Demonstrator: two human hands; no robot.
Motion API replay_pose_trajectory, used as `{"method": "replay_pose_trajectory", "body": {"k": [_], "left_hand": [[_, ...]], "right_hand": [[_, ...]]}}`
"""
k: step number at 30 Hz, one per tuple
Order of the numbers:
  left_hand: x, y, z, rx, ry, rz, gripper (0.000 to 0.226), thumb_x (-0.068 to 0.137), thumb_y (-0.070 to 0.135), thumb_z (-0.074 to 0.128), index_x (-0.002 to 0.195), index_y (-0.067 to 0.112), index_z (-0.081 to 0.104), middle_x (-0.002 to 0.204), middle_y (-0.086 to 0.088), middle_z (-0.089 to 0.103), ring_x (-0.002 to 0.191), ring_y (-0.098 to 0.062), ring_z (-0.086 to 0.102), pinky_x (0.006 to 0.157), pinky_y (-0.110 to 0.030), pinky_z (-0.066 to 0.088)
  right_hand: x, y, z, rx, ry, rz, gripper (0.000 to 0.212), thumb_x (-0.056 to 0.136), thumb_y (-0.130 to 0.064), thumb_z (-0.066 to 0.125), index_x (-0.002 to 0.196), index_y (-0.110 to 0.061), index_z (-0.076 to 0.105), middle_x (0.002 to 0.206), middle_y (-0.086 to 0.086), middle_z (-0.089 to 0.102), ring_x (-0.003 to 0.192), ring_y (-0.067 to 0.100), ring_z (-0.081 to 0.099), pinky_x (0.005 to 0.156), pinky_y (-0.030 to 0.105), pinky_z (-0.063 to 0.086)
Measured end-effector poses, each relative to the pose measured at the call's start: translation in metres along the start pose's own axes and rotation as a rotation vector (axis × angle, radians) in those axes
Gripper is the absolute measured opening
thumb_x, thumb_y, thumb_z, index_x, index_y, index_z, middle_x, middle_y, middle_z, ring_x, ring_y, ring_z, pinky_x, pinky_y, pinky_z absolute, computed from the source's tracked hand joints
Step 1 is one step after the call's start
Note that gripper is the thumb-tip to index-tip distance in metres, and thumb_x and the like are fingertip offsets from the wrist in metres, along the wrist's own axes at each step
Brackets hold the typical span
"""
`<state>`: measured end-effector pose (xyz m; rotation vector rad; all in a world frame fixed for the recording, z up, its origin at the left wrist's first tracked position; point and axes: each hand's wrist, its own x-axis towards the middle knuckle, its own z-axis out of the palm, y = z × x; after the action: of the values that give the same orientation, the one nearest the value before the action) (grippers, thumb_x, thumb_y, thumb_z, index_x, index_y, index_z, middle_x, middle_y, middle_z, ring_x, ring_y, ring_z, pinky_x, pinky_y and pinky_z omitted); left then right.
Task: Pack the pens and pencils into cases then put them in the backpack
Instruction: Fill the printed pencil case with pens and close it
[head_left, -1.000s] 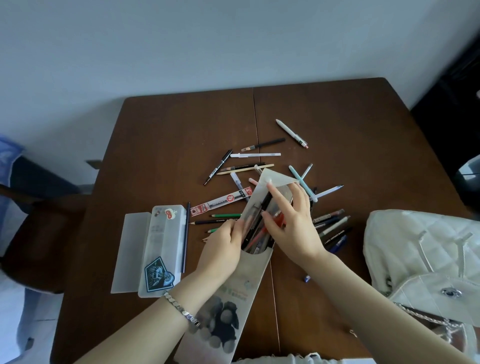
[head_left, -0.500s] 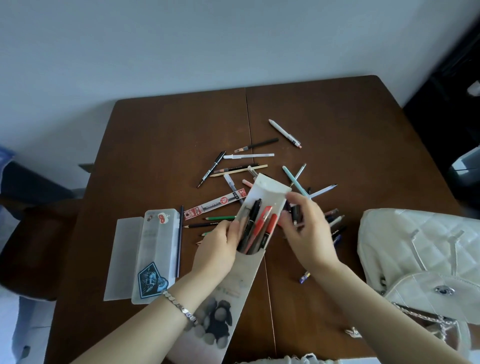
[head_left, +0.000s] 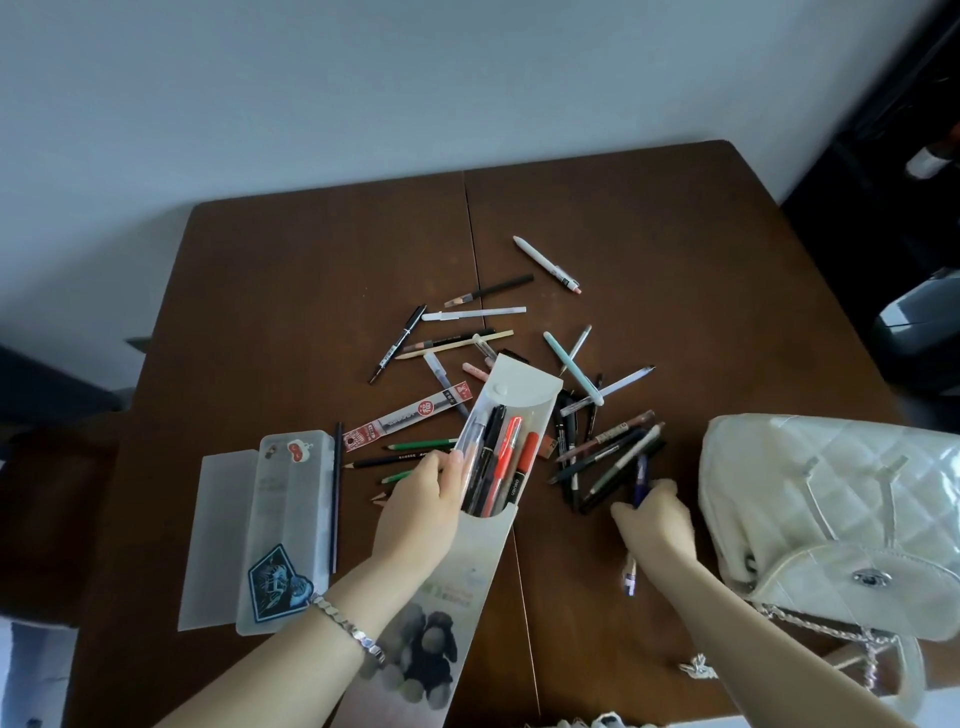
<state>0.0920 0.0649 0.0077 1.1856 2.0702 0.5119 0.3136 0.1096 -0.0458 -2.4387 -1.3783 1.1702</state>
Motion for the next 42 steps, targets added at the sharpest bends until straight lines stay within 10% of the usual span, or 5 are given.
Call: {"method": "replay_pose_trajectory", "body": {"k": [15,19,25,36,42], "left_hand": [[-0.004,-0.015,-0.01,0.007,0.048,-0.035,0.039,0.099,0.041,0.027,0.101,0.014,0.056,0.084,0.002,0.061,0.07,-0.007,0.058,0.051,-0.013,0.04],[-0.006,-0.019,-0.012,0.015,0.051,-0.031,0.044,0.098,0.042,0.027,0.106,0.012,0.058,0.08,0.003,0.058,0.068,-0.009,0.056,0.048,-0.011,0.034],[-0.011,-0.015,-0.011,-0.04,0.041,0.017,0.034,0.1,0.037,0.028,0.093,0.015,0.053,0.081,-0.006,0.061,0.066,-0.011,0.055,0.053,-0.016,0.039],[-0.009,-0.005,-0.004,-0.044,-0.019,0.002,0.036,0.1,0.039,0.024,0.091,0.019,0.052,0.074,0.007,0.056,0.068,-0.004,0.054,0.052,-0.018,0.034],[-0.003,-0.007,-0.008,-0.031,-0.06,-0.047,0.033,0.101,0.032,0.026,0.087,0.014,0.049,0.081,-0.003,0.058,0.063,-0.006,0.051,0.049,-0.011,0.034]], "right_hand": [[0.001,-0.014,0.002,-1.241,-0.305,-1.011,0.048,0.085,0.003,0.052,0.131,-0.005,0.041,0.133,0.013,0.043,0.121,0.029,0.042,0.093,0.034,0.047],[-0.009,-0.028,-0.012,-0.867,-0.126,-1.154,0.03,0.051,-0.019,0.087,0.074,-0.017,0.068,0.076,-0.002,0.061,0.068,0.013,0.062,0.05,0.019,0.049],[-0.071,-0.098,-0.043,0.53,-0.057,-0.695,0.018,0.098,-0.017,0.04,0.087,-0.023,0.052,0.065,-0.001,0.051,0.054,0.006,0.047,0.054,0.019,0.043],[-0.064,-0.119,0.006,0.263,-0.097,-0.629,0.017,0.096,-0.021,0.047,0.08,-0.02,0.053,0.071,-0.001,0.047,0.057,0.009,0.042,0.05,0.016,0.033],[-0.07,-0.137,-0.002,0.809,-0.263,-0.444,0.029,0.1,-0.019,0.035,0.124,-0.035,0.035,0.068,-0.005,0.046,0.059,0.006,0.045,0.058,0.02,0.041]]}}
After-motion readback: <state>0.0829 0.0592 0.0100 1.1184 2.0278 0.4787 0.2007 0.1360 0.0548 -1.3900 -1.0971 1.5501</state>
